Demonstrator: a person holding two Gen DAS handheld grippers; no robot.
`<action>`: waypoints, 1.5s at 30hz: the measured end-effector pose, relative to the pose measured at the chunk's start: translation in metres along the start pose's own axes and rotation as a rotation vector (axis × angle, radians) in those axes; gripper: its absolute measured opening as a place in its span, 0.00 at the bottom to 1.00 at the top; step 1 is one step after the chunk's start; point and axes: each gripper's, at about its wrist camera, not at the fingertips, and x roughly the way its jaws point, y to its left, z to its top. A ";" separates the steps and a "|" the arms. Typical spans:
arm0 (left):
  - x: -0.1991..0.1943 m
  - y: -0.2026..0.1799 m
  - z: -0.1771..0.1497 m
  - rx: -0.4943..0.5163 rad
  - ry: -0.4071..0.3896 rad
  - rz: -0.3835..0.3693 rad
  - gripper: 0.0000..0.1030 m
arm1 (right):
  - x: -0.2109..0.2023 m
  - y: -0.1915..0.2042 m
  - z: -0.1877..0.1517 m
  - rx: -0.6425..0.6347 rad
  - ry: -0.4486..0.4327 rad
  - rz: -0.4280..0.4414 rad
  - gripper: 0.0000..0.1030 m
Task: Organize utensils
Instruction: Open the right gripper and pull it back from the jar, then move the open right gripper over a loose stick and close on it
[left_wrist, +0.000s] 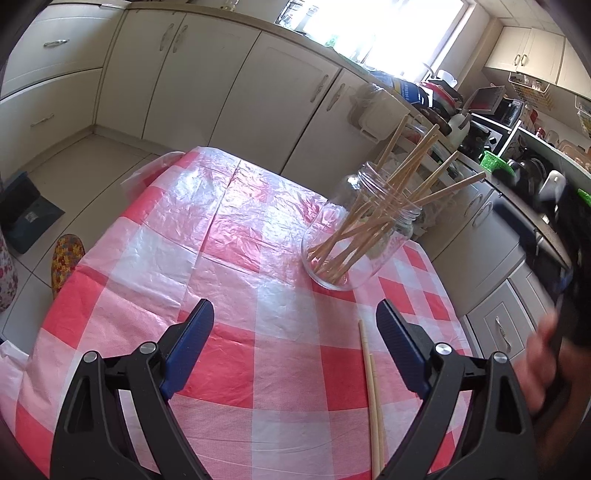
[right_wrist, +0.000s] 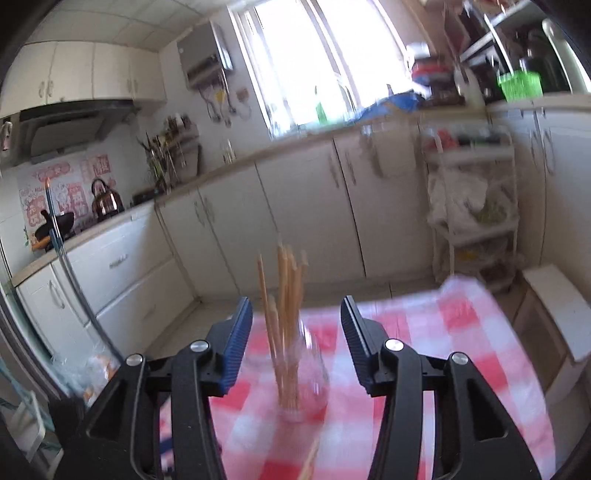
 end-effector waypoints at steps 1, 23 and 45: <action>0.000 0.000 0.000 -0.001 -0.002 0.001 0.83 | 0.003 -0.004 -0.015 0.005 0.081 -0.006 0.48; 0.000 0.004 -0.001 -0.006 0.006 0.015 0.83 | 0.019 0.001 -0.121 -0.140 0.517 -0.055 0.18; -0.008 -0.036 -0.022 0.131 0.062 0.070 0.83 | -0.021 -0.041 -0.110 -0.117 0.506 -0.074 0.06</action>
